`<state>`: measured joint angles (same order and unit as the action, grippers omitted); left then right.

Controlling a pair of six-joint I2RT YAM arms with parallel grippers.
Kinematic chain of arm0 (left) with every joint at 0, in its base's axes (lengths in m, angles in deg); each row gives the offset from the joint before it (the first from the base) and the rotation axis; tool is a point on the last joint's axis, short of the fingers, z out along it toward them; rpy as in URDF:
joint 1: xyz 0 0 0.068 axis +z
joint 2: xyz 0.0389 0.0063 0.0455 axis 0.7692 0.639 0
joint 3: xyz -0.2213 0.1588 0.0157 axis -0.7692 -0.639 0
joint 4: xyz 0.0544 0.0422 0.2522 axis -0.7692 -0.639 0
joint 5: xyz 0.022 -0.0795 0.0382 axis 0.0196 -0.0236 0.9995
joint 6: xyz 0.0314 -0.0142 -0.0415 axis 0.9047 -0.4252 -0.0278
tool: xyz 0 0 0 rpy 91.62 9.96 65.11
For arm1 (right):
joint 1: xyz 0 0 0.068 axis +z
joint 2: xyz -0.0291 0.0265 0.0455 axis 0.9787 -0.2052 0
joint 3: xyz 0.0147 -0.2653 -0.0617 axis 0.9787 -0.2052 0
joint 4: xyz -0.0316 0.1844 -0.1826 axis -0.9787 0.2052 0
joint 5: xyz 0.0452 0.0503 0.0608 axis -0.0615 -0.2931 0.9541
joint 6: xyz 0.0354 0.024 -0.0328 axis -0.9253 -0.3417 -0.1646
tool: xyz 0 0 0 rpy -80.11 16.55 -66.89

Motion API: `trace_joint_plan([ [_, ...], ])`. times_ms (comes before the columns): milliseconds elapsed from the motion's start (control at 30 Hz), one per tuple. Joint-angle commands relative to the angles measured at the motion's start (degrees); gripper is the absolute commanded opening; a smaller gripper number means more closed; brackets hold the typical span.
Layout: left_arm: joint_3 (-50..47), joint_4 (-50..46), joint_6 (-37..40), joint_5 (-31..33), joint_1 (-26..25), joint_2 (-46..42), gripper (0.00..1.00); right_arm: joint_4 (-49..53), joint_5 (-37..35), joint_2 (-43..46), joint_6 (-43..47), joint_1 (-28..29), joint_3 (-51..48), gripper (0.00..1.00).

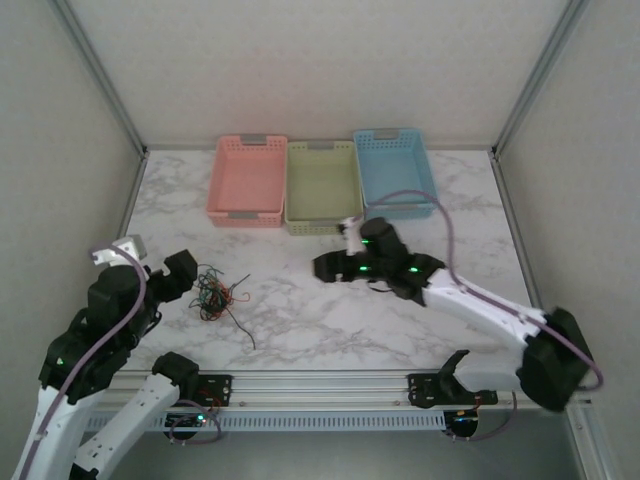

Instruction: Untangle the cables

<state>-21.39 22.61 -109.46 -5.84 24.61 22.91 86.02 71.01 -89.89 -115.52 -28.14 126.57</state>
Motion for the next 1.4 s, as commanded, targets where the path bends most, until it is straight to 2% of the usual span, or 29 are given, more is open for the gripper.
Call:
trace_joint_plan([
  [0,0.34,-2.55,-0.73,2.99,-0.35,-0.18,0.93,4.62,0.84,-9.83,9.06,8.31,13.12,0.69],
  [133,0.61,-3.54,0.25,2.25,-0.43,-0.86,0.93,9.77,2.54,-22.79,17.01,13.93,26.74,0.67],
  [433,-1.79,-1.73,0.14,4.75,-0.35,-8.31,0.94,15.80,11.55,-39.76,24.19,15.48,44.42,0.67],
  [800,-2.19,-1.58,-0.15,5.61,-0.34,-10.34,0.97,22.22,17.30,-49.53,26.65,16.04,55.93,0.65],
  [1033,-2.18,-1.89,-0.50,6.49,-0.35,-11.16,0.97,23.26,17.24,-53.11,26.99,17.83,59.11,0.62],
  [1233,-2.34,-1.59,-0.08,5.59,-0.35,-10.65,0.97,22.53,12.68,-53.62,26.64,18.88,59.16,0.43],
  [1367,-2.21,-1.61,0.21,4.98,-0.35,-9.69,0.97,20.44,9.90,-50.87,26.78,18.91,56.65,0.19],
])
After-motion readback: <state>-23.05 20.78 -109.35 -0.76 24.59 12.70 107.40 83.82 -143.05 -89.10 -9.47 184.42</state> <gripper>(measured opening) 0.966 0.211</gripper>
